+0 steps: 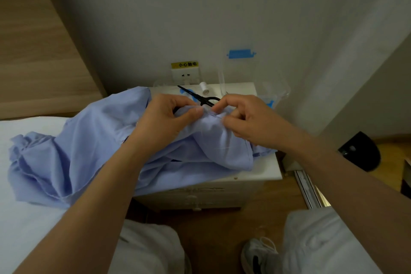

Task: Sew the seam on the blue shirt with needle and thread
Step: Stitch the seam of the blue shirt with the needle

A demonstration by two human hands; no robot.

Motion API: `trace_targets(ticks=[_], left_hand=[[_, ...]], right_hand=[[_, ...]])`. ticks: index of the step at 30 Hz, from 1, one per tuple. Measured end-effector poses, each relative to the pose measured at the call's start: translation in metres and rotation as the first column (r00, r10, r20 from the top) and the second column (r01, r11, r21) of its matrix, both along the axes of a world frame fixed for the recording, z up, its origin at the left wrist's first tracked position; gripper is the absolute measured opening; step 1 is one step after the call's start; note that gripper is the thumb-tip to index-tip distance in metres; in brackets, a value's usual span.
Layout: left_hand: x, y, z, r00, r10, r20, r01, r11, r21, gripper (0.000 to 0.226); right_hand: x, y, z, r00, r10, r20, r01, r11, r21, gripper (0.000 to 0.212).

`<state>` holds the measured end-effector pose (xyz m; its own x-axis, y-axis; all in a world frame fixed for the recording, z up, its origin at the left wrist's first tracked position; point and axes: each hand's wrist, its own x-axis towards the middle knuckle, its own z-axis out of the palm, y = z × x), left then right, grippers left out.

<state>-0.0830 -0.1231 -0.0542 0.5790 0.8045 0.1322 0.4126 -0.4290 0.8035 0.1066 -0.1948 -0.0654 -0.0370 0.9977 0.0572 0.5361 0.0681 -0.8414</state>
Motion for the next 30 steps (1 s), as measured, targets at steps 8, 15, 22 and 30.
trace_targets(ticks=[8, 15, 22, 30], left_hand=[[0.004, 0.001, -0.003, 0.999, 0.036, -0.022, -0.034, 0.997, 0.065, 0.015], [0.001, 0.004, -0.002, 0.999, 0.043, 0.015, -0.043, 0.999, 0.009, 0.011], [-0.002, 0.001, 0.004, 0.988, -0.040, 0.150, 0.065, 0.984, -0.168, 0.020], [-0.002, 0.001, 0.006, 0.966, -0.108, 0.234, 0.180, 0.931, -0.317, 0.031]], right_hand=[[-0.005, 0.002, -0.004, 0.999, -0.049, -0.005, 0.049, 0.997, 0.058, 0.015], [-0.001, 0.002, 0.000, 0.995, -0.037, -0.098, 0.040, 0.999, 0.029, 0.019], [0.001, 0.000, 0.005, 0.976, -0.005, -0.216, -0.003, 0.999, -0.035, 0.020], [0.004, -0.001, 0.007, 0.941, 0.018, -0.339, -0.040, 0.998, -0.057, 0.019]])
